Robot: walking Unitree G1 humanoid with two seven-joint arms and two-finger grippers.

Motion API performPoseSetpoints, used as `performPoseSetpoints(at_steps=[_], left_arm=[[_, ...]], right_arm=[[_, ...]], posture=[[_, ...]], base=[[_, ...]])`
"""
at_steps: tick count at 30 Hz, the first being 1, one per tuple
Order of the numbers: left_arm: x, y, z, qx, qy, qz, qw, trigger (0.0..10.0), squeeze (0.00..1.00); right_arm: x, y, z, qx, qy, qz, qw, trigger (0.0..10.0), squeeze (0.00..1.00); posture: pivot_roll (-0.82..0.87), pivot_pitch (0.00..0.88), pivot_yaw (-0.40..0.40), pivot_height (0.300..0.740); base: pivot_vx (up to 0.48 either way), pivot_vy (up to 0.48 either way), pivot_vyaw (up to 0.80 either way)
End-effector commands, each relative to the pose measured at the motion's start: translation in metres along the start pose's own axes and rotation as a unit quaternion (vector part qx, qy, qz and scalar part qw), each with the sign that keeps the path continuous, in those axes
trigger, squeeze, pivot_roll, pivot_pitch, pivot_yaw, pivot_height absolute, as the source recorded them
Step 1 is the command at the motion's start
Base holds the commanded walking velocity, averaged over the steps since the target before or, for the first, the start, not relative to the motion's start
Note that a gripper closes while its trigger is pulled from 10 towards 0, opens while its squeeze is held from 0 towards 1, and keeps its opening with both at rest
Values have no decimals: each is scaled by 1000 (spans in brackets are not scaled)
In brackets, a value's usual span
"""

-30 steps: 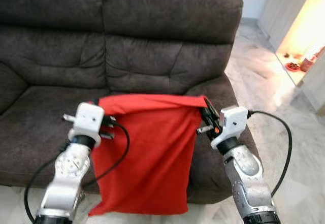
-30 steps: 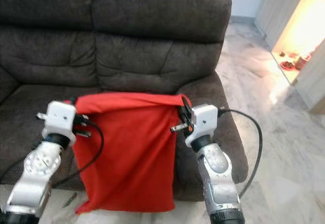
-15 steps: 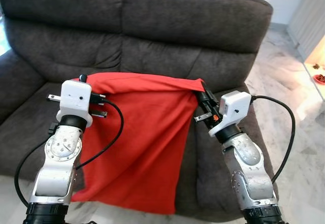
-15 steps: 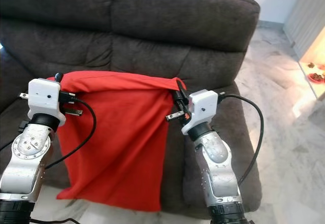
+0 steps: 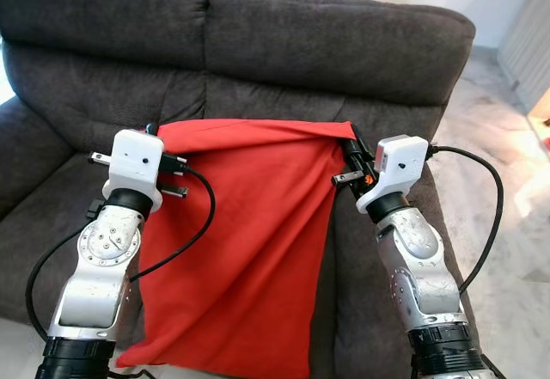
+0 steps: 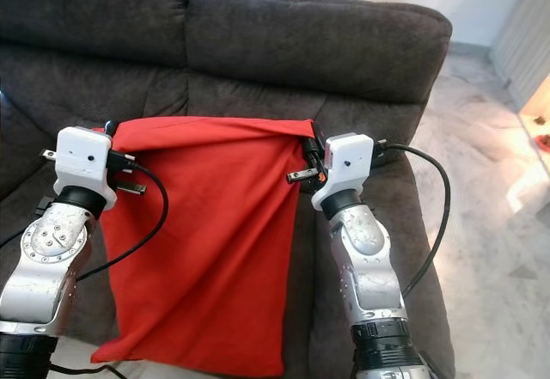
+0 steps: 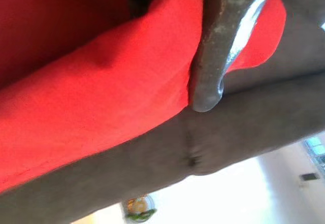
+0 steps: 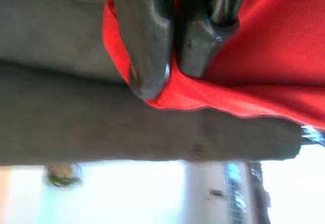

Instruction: Move the pillow to the sofa from floor

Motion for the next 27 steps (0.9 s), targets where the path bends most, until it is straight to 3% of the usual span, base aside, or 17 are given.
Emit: performPoseSetpoints(at_steps=[1, 3, 8, 15, 21, 23, 27], left_arm=[[17, 30, -2, 54, -33, -8, 998, 10000, 0], [17, 30, -2, 52, -32, -7, 998, 10000, 0], [7, 5, 2, -51, -12, -8, 999, 10000, 0], [-5, -6, 10, -82, 12, -1, 997, 10000, 0], [-19, -21, 19, -126, 35, -23, 991, 10000, 0], [-25, -34, 27, -162, 46, -25, 985, 10000, 0], [-31, -41, 32, -172, 60, -26, 983, 10000, 0]], right_arm=[[21, -10, -2, -29, -45, -2, 999, 10000, 0], [21, -10, -2, -32, -45, -3, 998, 10000, 0], [5, -31, 3, -91, -9, 3, 996, 10000, 0], [-7, -20, 7, -53, 9, -7, 999, 10000, 0], [-32, -27, 15, -78, 66, -2, 995, 10000, 0], [-43, -29, 23, -81, 91, -7, 993, 10000, 0], [-50, -29, 29, -72, 101, -8, 992, 10000, 0]], posture=[[76, 102, -30, 740], [76, 102, -29, 740], [76, 105, -31, 740], [74, 111, -34, 740], [71, 113, -33, 740], [71, 115, -35, 740], [70, 118, -36, 740]], base=[[360, 0, 0], [360, 0, 0], [168, 0, 0], [0, 0, 0], [0, 0, 0], [0, 0, 0], [0, 0, 0]])
Point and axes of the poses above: a point about 5 cm out from each wrist's last joint towards the gripper, its own z axis pointing back from the gripper into the wrist, its own x axis along the axis of the wrist's last joint, y = z × x, the point moved 3 cm from there along -z, pointing out of the wrist towards the gripper, and after that the axes turned 13 degrees about -z, right-handed, at the moved point
